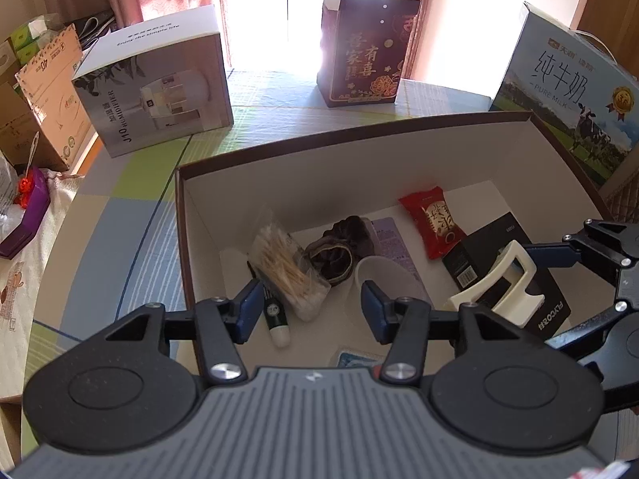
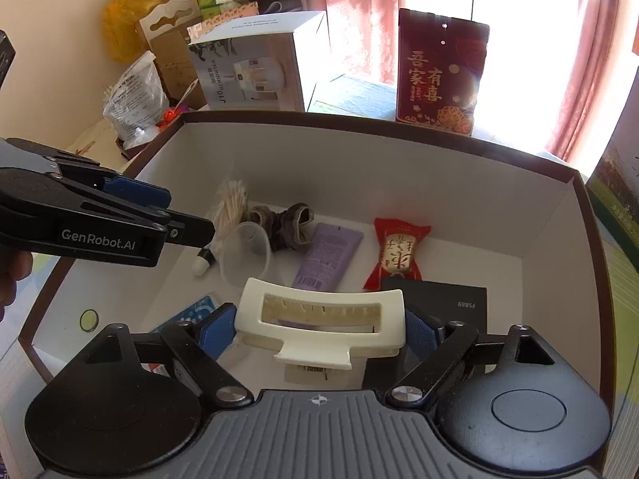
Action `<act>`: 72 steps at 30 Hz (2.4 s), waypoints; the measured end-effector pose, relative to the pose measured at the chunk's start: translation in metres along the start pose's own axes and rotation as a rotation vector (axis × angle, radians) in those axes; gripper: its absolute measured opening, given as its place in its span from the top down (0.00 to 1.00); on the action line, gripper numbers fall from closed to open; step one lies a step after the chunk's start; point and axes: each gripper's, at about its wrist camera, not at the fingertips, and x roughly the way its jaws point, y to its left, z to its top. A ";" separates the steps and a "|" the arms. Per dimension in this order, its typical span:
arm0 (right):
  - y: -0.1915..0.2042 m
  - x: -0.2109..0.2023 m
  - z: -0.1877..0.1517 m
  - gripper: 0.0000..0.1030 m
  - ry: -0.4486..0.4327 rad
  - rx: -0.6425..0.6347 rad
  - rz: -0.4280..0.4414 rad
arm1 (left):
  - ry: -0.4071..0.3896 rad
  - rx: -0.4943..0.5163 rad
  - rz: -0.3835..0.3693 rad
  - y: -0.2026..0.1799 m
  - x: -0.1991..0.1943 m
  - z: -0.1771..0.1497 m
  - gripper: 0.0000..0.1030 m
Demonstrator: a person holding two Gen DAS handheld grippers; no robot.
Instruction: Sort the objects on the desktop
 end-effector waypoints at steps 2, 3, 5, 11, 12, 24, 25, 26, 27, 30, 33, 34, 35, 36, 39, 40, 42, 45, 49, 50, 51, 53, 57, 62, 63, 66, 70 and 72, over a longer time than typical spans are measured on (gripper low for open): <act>0.002 0.000 -0.002 0.18 -0.002 -0.002 0.001 | -0.001 -0.003 0.005 0.001 -0.003 -0.002 0.51; 0.003 -0.001 -0.003 0.17 -0.006 -0.002 -0.005 | 0.000 -0.003 0.006 0.001 -0.004 -0.004 0.51; 0.004 -0.003 -0.004 0.14 -0.022 0.000 -0.013 | -0.002 -0.004 0.009 0.001 -0.007 -0.006 0.51; 0.006 -0.018 -0.009 0.08 -0.066 0.032 -0.016 | -0.014 -0.017 0.011 0.003 -0.019 -0.010 0.48; 0.007 -0.021 -0.010 0.08 -0.069 0.037 -0.017 | -0.018 -0.017 0.012 0.003 -0.021 -0.011 0.47; 0.011 -0.070 -0.037 0.02 -0.115 0.112 -0.069 | -0.080 -0.026 -0.003 -0.009 -0.068 -0.034 0.33; 0.010 -0.074 -0.040 0.02 -0.117 0.116 -0.073 | -0.085 -0.026 -0.003 -0.011 -0.072 -0.036 0.32; 0.011 -0.077 -0.042 0.02 -0.121 0.119 -0.079 | -0.090 -0.028 -0.004 -0.012 -0.076 -0.038 0.31; 0.011 -0.082 -0.045 0.02 -0.125 0.121 -0.087 | -0.095 -0.029 -0.004 -0.014 -0.080 -0.040 0.30; 0.014 -0.093 -0.051 0.02 -0.141 0.135 -0.098 | -0.116 -0.026 -0.001 -0.019 -0.093 -0.047 0.25; 0.016 -0.105 -0.059 0.02 -0.159 0.170 -0.096 | -0.136 -0.013 0.015 -0.025 -0.105 -0.054 0.21; 0.017 -0.109 -0.062 0.02 -0.164 0.181 -0.095 | -0.141 -0.011 0.020 -0.026 -0.108 -0.057 0.20; 0.018 -0.113 -0.066 0.02 -0.168 0.190 -0.095 | -0.145 -0.010 0.023 -0.028 -0.112 -0.061 0.20; 0.019 -0.117 -0.069 0.02 -0.170 0.198 -0.096 | -0.146 -0.012 0.025 -0.030 -0.115 -0.064 0.19; 0.023 -0.129 -0.079 0.02 -0.181 0.221 -0.098 | -0.151 -0.019 0.023 -0.034 -0.124 -0.075 0.19; 0.023 -0.133 -0.083 0.02 -0.183 0.227 -0.101 | -0.156 -0.017 0.024 -0.036 -0.128 -0.079 0.18; 0.025 -0.141 -0.090 0.02 -0.186 0.237 -0.108 | -0.165 -0.010 0.027 -0.040 -0.136 -0.087 0.18; 0.029 -0.153 -0.103 0.02 -0.197 0.251 -0.109 | -0.179 0.001 0.032 -0.047 -0.147 -0.098 0.17; 0.034 -0.169 -0.119 0.02 -0.209 0.262 -0.108 | -0.196 0.015 0.040 -0.055 -0.161 -0.114 0.12; 0.035 -0.173 -0.122 0.02 -0.210 0.261 -0.107 | -0.200 0.018 0.041 -0.057 -0.165 -0.118 0.12; 0.037 -0.177 -0.125 0.02 -0.212 0.260 -0.107 | -0.203 0.022 0.045 -0.060 -0.168 -0.122 0.12; 0.040 -0.183 -0.131 0.02 -0.215 0.256 -0.112 | -0.210 0.031 0.051 -0.064 -0.176 -0.131 0.12; 0.045 -0.197 -0.144 0.02 -0.220 0.250 -0.125 | -0.230 0.039 0.059 -0.074 -0.190 -0.147 0.07; 0.050 -0.211 -0.158 0.02 -0.226 0.240 -0.127 | -0.241 0.042 0.055 -0.085 -0.204 -0.166 0.05; 0.051 -0.213 -0.160 0.02 -0.228 0.237 -0.128 | -0.244 0.041 0.059 -0.087 -0.207 -0.169 0.04; 0.052 -0.220 -0.169 0.02 -0.228 0.237 -0.129 | -0.254 0.038 0.089 -0.094 -0.215 -0.178 0.03; 0.051 -0.227 -0.183 0.02 -0.224 0.239 -0.126 | -0.270 0.036 0.121 -0.104 -0.223 -0.191 0.01; 0.050 -0.230 -0.190 0.02 -0.224 0.237 -0.132 | -0.270 0.030 0.127 -0.108 -0.225 -0.197 0.01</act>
